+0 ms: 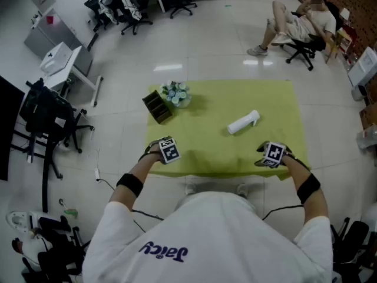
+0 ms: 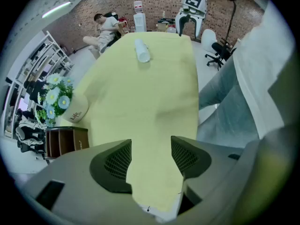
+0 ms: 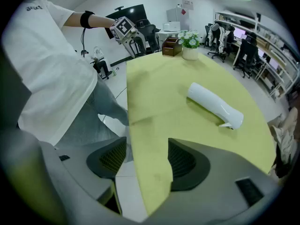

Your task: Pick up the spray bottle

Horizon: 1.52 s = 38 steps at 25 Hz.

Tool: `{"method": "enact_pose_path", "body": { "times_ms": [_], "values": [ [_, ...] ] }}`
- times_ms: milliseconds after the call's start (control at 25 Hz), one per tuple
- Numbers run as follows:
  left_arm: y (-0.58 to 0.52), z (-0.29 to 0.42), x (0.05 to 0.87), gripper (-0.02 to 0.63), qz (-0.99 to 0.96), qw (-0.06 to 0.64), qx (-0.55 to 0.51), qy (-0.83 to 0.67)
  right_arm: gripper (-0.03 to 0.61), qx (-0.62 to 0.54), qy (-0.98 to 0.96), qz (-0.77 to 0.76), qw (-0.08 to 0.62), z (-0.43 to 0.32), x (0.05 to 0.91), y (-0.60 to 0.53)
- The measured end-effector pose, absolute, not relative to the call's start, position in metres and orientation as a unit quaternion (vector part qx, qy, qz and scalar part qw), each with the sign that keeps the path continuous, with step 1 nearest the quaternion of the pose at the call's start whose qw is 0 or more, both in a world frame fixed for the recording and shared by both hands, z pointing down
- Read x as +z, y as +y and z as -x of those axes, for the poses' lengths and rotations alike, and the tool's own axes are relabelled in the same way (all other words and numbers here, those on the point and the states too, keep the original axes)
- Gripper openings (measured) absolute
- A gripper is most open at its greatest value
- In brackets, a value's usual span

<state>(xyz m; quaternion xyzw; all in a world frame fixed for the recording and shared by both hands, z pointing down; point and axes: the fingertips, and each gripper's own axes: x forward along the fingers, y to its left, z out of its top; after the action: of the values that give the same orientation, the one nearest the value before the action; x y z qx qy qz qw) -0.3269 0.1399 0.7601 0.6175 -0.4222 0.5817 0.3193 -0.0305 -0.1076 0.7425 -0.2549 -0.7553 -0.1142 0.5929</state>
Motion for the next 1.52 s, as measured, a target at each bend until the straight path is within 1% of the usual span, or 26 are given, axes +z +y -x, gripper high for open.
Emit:
{"method": "enact_pose_path", "body": {
  "times_ms": [160,400,480,720,880,1240,1320,1520],
  "values": [
    [0.126,0.335,0.745,0.27,-0.615,0.312,0.573,-0.443,0.29,-0.109,-0.768,0.26,0.575,0.039,0.733,-0.112],
    [0.091,0.336,0.73,0.27,-0.619,0.268,0.562,-0.478,0.29,-0.12,-0.777,0.247,0.567,0.04,0.725,-0.135],
    [0.081,0.333,0.729,0.27,-0.622,0.266,0.555,-0.484,0.29,-0.117,-0.778,0.239,0.569,0.038,0.721,-0.143],
    [0.052,0.322,0.724,0.271,-0.633,0.26,0.539,-0.491,0.29,-0.116,-0.804,0.212,0.543,0.036,0.697,-0.168],
    [0.028,0.311,0.722,0.271,-0.644,0.258,0.523,-0.494,0.29,-0.107,-0.814,0.187,0.539,0.023,0.695,-0.184],
    [-0.033,0.281,0.721,0.272,-0.677,0.25,0.498,-0.481,0.29,-0.061,-0.865,0.107,0.487,0.01,0.678,-0.199],
    [-0.05,0.271,0.72,0.272,-0.688,0.238,0.491,-0.479,0.29,-0.066,-0.868,0.077,0.485,0.003,0.675,-0.21],
    [-0.081,0.249,0.718,0.272,-0.706,0.235,0.475,-0.47,0.29,-0.043,-0.878,0.028,0.476,-0.02,0.672,-0.229]
  ]
}}
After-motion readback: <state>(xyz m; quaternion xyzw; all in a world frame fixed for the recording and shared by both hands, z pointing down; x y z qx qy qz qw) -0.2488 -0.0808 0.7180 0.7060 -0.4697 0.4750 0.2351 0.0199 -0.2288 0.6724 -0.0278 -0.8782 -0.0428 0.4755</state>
